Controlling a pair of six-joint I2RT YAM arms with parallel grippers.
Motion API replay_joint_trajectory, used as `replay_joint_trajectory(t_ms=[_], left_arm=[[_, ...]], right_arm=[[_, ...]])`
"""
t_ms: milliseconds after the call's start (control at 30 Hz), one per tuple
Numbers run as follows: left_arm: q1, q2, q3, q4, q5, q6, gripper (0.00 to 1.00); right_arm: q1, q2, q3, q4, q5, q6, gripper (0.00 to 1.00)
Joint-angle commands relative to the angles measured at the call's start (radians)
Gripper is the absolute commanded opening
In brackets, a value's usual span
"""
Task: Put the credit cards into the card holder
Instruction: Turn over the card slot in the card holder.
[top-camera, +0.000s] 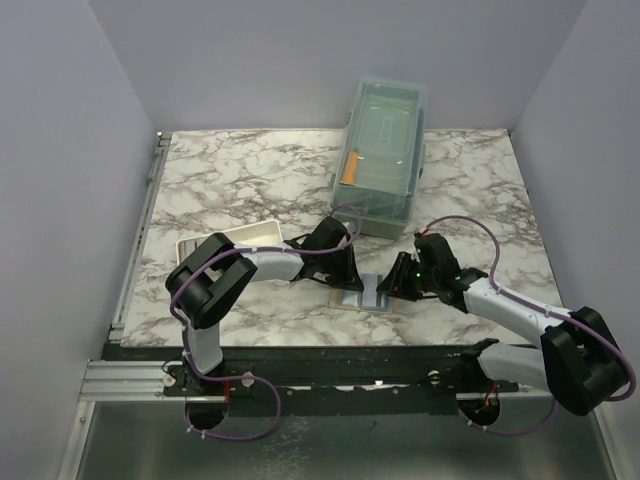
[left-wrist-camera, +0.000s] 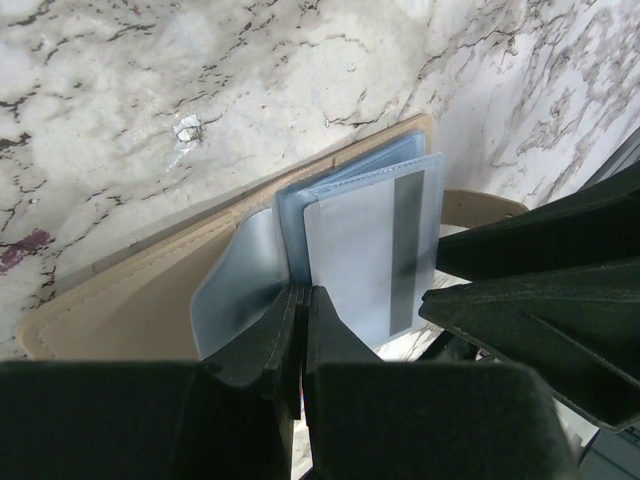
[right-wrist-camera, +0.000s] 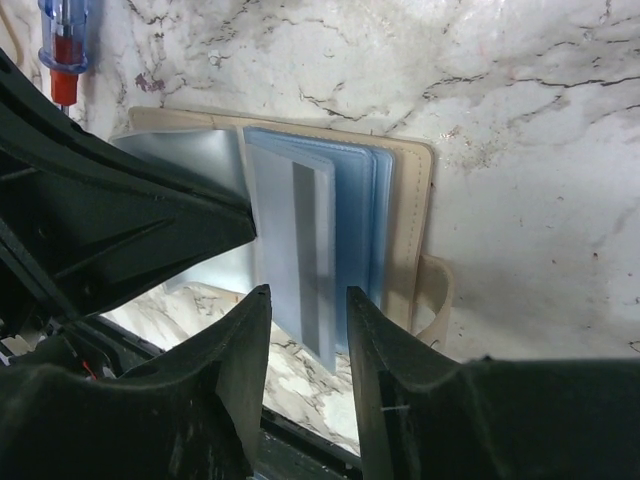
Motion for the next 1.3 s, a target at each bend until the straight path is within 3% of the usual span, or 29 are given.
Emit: replay_joint_trajectory(t_ms=[0,500,633,833,1067,1267], left_arm=[[0.007,0.021,-0.024,0.001,-0.034,-0.003,0.04],[0.010,0.021,-0.026,-0.001,-0.037,0.000,0.02],[0.010,0.007,-0.019,-0.003,-0.027,0.001,0.03],[0.012,-0.146,-0.012,-0.073,-0.038,0.007,0.37],[0.071,-0.413,-0.055,-0.259,-0.046,0.014,0.47],[0.296,-0.676,-0.017,-0.580,-0.105,0.103,0.59]], right_arm=[[-0.010,0.009,-0.021,0.019,-0.022,-0.006,0.40],[-0.008,0.017,-0.012,0.073,-0.107,-0.013,0.39],[-0.008,0.043,-0.020,0.173,-0.204,-0.044,0.39],[-0.009,0.096,0.009,0.247,-0.274,-0.057,0.39],[0.053,0.202,0.088,0.261,-0.265,-0.067,0.44],[0.203,0.303,0.219,0.287,-0.234,-0.060,0.52]])
